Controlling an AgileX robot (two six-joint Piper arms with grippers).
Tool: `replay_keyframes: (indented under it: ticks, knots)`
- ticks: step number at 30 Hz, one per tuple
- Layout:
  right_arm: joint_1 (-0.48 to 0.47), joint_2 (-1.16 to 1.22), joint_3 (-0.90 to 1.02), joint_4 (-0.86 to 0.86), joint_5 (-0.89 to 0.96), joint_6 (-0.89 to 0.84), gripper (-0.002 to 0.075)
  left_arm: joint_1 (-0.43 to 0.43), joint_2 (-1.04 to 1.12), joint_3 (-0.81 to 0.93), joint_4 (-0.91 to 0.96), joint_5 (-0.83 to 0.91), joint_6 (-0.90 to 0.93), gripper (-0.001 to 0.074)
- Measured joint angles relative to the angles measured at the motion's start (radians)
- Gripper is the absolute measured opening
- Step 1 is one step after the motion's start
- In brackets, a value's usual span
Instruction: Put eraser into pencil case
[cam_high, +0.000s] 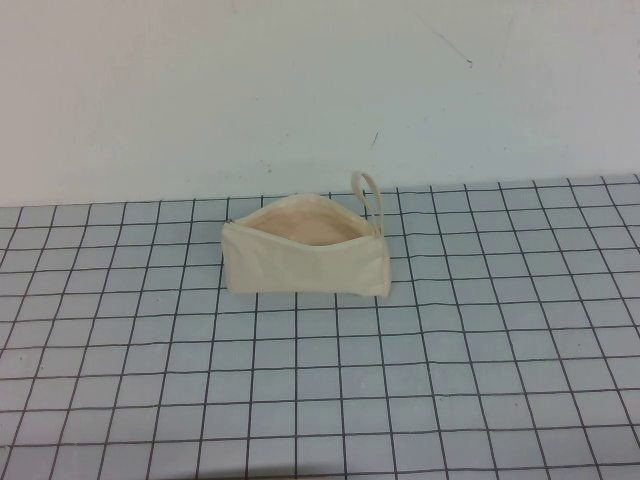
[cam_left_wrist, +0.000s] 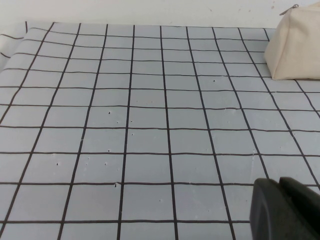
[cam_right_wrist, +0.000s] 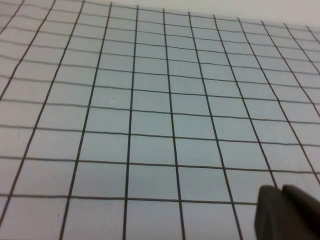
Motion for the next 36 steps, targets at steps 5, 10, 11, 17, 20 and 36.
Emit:
replay_keyframes:
  ticks: [5, 10, 11, 17, 20, 36]
  knots:
    - [0.000, 0.000, 0.000, -0.042, 0.002, 0.118, -0.0001, 0.000, 0.000, 0.000, 0.000, 0.000, 0.000, -0.0001]
    - [0.000, 0.000, -0.002, -0.045, 0.006, 0.134, -0.0001, 0.000, 0.000, 0.000, 0.000, 0.000, 0.000, -0.0001]
    - [0.000, 0.000, -0.002, -0.046, 0.009, 0.134, -0.0001, 0.000, 0.000, 0.000, 0.000, 0.000, 0.000, -0.0001]
    - [0.000, 0.000, -0.002, -0.047, 0.009, 0.134, -0.0001, 0.000, 0.000, 0.000, 0.000, 0.000, 0.000, -0.0001]
    - [0.000, 0.000, -0.002, -0.048, 0.010, 0.134, -0.0001, 0.000, 0.000, 0.000, 0.000, 0.000, 0.000, -0.0001]
    - [0.000, 0.000, -0.002, -0.050, 0.011, 0.136, -0.0001, 0.000, 0.000, 0.000, 0.000, 0.000, 0.000, -0.0001]
